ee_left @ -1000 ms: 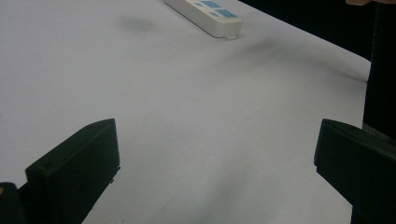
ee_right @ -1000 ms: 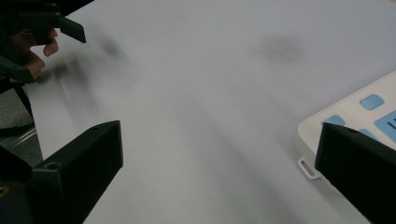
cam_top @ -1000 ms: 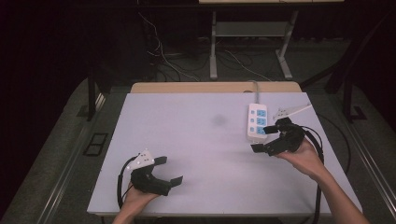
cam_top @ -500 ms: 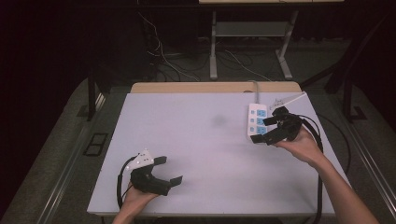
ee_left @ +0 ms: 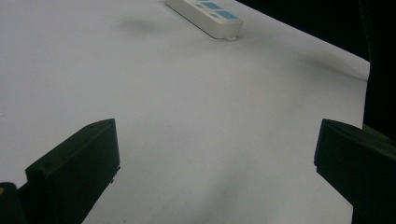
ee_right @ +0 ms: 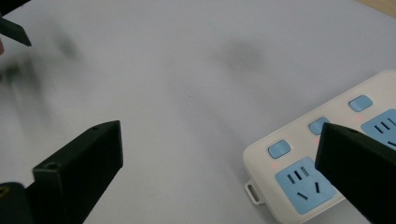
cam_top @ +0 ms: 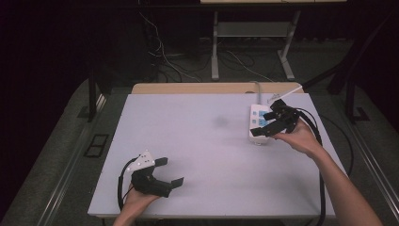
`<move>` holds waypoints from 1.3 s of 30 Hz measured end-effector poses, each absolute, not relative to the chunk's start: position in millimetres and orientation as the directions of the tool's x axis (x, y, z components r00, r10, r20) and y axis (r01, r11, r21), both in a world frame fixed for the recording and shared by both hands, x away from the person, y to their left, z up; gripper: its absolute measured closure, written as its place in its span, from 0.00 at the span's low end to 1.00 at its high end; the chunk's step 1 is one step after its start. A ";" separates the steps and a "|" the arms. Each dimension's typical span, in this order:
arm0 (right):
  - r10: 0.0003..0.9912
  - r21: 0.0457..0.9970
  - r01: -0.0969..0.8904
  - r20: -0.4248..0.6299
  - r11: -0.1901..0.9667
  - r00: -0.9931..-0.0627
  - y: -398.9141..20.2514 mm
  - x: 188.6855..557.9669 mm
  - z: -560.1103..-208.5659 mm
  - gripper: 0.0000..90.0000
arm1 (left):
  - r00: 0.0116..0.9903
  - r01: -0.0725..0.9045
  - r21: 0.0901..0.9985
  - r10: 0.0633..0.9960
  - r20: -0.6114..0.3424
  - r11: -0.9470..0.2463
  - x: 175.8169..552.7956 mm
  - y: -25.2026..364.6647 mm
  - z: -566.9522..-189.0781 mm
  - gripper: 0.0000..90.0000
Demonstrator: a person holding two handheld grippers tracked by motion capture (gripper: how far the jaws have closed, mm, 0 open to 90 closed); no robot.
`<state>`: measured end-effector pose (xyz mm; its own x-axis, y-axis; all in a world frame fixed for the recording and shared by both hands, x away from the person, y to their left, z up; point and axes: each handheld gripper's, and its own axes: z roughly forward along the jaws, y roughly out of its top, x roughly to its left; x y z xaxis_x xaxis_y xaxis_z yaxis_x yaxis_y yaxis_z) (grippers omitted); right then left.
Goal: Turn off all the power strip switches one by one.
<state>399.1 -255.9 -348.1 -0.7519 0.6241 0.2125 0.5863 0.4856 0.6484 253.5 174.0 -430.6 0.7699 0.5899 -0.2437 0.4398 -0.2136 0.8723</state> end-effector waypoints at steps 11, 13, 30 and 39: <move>0.666 0.618 0.618 0.196 0.486 -0.720 -251.5 419.5 -357.4 0.03 | 0.772 0.431 0.876 0.591 -0.234 -0.216 252.6 174.0 -430.1 0.00; 0.655 0.625 0.610 0.200 0.487 -0.728 -253.6 422.8 -359.4 0.16 | 0.772 0.430 0.877 0.591 -0.233 -0.215 252.7 174.5 -429.9 0.00; 0.714 0.631 0.628 0.163 0.455 -0.681 -258.5 438.0 -371.8 0.55 | 0.775 0.421 0.881 0.591 -0.224 -0.218 252.3 174.8 -429.5 0.00; 0.700 0.588 0.656 0.201 0.474 -0.686 -256.7 444.8 -383.8 0.85 | 0.775 0.420 0.881 0.591 -0.223 -0.218 252.4 175.2 -429.4 0.00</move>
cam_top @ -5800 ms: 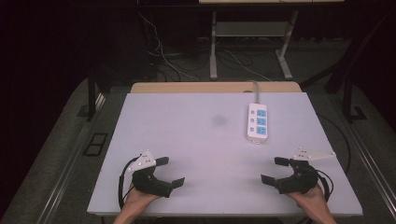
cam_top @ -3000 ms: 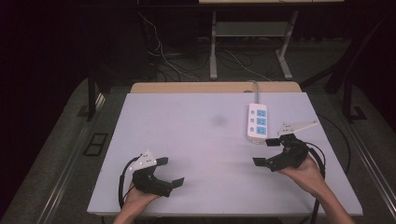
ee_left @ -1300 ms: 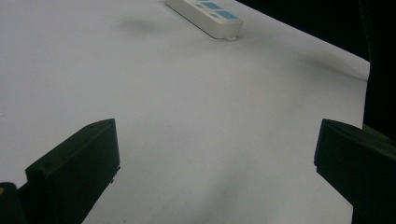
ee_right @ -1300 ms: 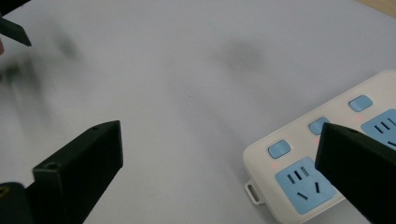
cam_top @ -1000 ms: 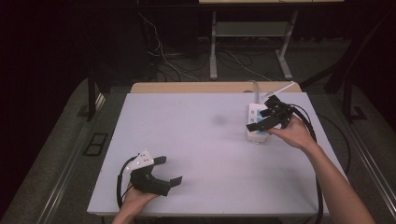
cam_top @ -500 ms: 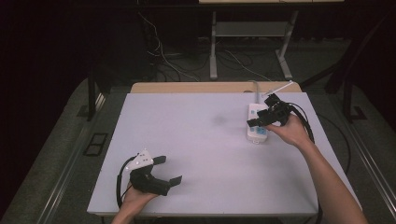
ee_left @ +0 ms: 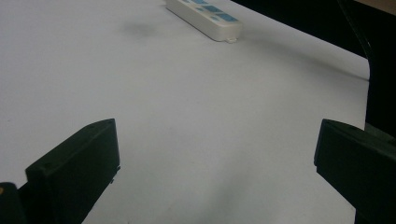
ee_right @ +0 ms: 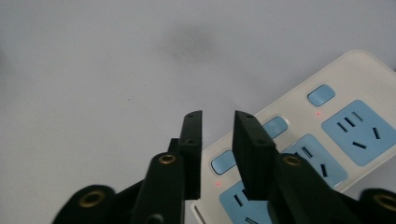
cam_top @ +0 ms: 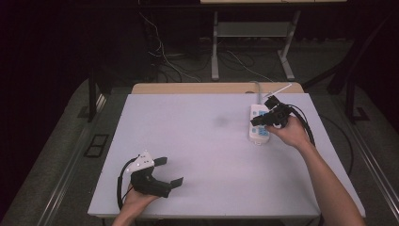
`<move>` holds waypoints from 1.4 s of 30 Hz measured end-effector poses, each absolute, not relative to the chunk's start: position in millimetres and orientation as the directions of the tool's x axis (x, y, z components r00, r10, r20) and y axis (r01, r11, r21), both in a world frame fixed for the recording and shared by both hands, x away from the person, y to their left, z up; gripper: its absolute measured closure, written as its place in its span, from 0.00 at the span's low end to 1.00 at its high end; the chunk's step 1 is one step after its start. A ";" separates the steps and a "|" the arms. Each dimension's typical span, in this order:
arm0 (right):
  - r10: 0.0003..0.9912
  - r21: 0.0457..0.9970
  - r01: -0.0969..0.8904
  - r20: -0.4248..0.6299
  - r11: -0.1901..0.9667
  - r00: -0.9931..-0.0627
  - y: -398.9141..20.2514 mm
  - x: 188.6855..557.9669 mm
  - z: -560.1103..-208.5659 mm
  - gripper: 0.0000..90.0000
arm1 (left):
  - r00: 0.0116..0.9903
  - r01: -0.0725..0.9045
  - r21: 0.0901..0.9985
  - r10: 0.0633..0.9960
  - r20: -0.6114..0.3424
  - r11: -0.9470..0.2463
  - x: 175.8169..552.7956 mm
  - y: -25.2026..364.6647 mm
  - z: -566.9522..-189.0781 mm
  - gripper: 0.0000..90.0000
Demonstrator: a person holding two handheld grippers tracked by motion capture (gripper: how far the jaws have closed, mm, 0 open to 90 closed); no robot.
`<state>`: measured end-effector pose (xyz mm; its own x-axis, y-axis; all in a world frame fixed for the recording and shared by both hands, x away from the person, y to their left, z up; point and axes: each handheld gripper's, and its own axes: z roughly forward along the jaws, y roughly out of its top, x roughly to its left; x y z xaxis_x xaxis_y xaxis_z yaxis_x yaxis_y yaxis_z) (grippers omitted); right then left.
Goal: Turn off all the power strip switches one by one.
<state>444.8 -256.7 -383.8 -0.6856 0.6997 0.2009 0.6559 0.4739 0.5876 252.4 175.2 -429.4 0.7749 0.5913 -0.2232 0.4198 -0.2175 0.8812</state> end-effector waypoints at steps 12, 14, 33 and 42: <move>0.695 0.545 0.676 0.218 0.496 -0.685 -253.9 448.1 -394.6 1.00 | 0.775 0.418 0.882 0.591 -0.222 -0.218 252.2 175.3 -429.4 0.00; 0.696 0.536 0.680 0.219 0.500 -0.684 -252.9 448.4 -397.6 1.00 | 0.776 0.418 0.882 0.591 -0.222 -0.218 252.2 175.4 -429.3 0.00; 0.704 0.563 0.666 0.195 0.490 -0.682 -257.1 443.9 -413.0 1.00 | 0.771 0.422 0.880 0.597 -0.223 -0.216 252.6 175.8 -429.7 0.00; 0.700 0.575 0.659 0.197 0.485 -0.686 -258.7 442.7 -414.6 1.00 | 0.770 0.423 0.880 0.597 -0.224 -0.216 252.7 175.6 -429.9 0.00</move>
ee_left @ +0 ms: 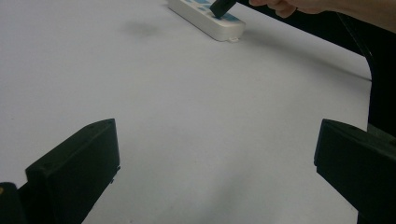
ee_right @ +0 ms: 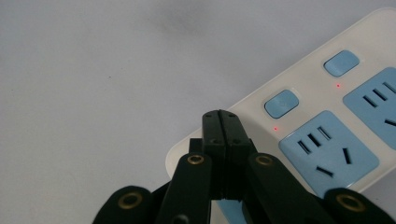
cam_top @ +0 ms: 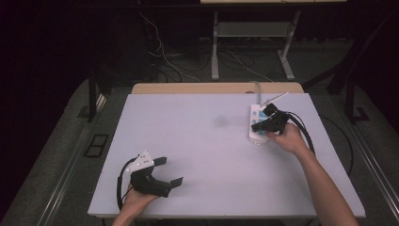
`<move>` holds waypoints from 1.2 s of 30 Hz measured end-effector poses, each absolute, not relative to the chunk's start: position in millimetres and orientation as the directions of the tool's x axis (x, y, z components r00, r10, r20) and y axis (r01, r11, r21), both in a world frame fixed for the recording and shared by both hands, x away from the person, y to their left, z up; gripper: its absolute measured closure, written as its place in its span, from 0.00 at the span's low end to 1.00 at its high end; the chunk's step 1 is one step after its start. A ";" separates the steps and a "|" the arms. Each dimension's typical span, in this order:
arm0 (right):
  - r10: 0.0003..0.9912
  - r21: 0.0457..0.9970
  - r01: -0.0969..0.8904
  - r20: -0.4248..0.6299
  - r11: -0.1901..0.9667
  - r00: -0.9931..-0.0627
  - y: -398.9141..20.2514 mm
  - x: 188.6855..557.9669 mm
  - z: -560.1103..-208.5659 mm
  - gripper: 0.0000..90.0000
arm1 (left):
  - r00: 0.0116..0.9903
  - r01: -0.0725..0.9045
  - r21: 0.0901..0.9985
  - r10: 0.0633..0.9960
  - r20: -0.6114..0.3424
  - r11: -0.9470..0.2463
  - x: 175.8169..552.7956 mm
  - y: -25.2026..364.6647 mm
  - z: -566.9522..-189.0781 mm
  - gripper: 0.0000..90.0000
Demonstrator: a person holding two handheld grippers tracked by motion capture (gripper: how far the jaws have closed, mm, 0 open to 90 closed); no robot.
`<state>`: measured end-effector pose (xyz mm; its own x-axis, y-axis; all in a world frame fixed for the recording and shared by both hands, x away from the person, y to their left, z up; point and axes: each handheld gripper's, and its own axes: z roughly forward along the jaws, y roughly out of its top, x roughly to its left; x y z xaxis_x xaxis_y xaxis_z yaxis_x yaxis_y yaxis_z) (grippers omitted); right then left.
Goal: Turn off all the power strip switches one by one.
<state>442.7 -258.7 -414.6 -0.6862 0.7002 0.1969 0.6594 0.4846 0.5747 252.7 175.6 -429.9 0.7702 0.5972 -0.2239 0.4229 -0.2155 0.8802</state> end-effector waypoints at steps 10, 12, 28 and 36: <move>0.701 0.573 0.672 0.221 0.469 -0.678 -260.4 444.2 -415.8 1.00 | 0.769 0.422 0.881 0.599 -0.223 -0.215 252.2 176.2 -429.6 0.00; 0.700 0.576 0.671 0.223 0.467 -0.678 -260.8 444.1 -416.2 1.00 | 0.769 0.422 0.881 0.599 -0.222 -0.215 252.2 176.3 -429.5 0.00; 0.693 0.602 0.640 0.192 0.476 -0.695 -260.6 440.3 -417.8 1.00 | 0.767 0.423 0.882 0.601 -0.225 -0.209 252.5 177.8 -429.4 0.00; 0.675 0.585 0.636 0.194 0.503 -0.712 -260.9 439.0 -416.6 1.00 | 0.766 0.424 0.881 0.602 -0.226 -0.209 253.6 178.8 -429.6 0.00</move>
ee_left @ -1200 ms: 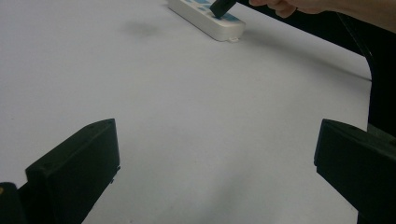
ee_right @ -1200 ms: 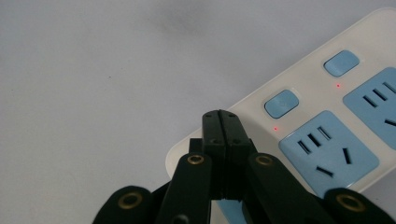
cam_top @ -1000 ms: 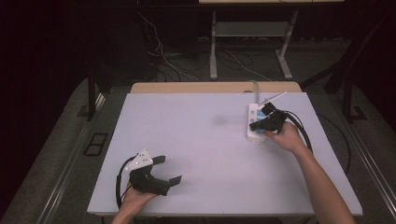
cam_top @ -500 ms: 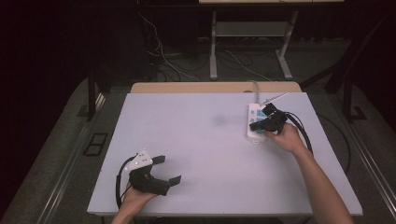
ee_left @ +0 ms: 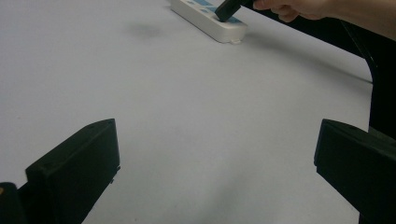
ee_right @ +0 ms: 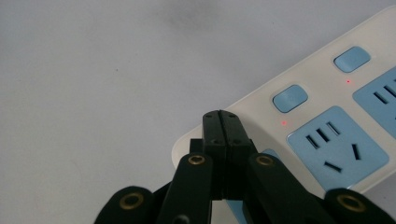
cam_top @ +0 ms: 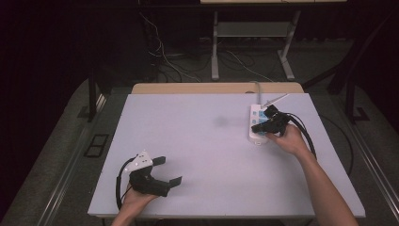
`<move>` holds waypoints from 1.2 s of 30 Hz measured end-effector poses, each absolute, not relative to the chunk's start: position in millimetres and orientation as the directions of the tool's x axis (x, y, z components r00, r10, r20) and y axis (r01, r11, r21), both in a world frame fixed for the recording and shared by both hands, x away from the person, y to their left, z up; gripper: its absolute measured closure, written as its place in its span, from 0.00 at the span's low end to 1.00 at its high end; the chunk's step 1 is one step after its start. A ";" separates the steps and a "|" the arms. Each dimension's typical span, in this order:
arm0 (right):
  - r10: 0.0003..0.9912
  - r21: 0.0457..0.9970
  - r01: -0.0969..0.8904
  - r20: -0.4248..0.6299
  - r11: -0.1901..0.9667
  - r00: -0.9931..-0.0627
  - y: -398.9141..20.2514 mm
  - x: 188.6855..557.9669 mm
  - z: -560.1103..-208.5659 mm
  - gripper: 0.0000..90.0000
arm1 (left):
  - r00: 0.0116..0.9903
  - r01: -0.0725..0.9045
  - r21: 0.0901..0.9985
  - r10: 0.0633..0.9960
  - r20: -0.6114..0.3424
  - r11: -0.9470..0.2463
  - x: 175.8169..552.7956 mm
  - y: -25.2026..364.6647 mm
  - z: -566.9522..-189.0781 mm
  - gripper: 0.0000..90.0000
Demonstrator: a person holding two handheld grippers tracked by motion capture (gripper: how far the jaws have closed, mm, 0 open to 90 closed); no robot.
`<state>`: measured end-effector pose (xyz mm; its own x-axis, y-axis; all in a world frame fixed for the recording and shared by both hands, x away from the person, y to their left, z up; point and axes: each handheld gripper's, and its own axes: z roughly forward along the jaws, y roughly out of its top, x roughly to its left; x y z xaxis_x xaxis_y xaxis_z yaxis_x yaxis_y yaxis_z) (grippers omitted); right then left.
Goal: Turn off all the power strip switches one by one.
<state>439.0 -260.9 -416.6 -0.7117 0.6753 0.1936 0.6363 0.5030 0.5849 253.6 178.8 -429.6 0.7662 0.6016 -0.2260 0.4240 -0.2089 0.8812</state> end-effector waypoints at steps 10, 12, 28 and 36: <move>0.676 0.594 0.640 0.207 0.488 -0.708 -262.6 438.8 -412.2 1.00 | 0.764 0.426 0.881 0.603 -0.230 -0.204 253.8 179.7 -429.6 0.00; 0.672 0.599 0.640 0.216 0.481 -0.708 -263.6 439.0 -410.2 1.00 | 0.763 0.427 0.881 0.603 -0.231 -0.203 253.8 179.7 -429.6 0.00; 0.666 0.599 0.623 0.192 0.502 -0.721 -258.1 449.8 -385.0 1.00 | 0.761 0.427 0.882 0.605 -0.232 -0.200 253.9 180.7 -429.4 0.00; 0.682 0.589 0.635 0.184 0.500 -0.708 -259.1 459.5 -380.7 1.00 | 0.761 0.427 0.883 0.606 -0.233 -0.197 254.1 181.5 -429.3 0.00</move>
<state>459.5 -259.1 -380.7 -0.7078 0.6820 0.1840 0.6349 0.5000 0.5890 254.1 181.5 -429.3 0.7605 0.6062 -0.2326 0.4268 -0.1968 0.8827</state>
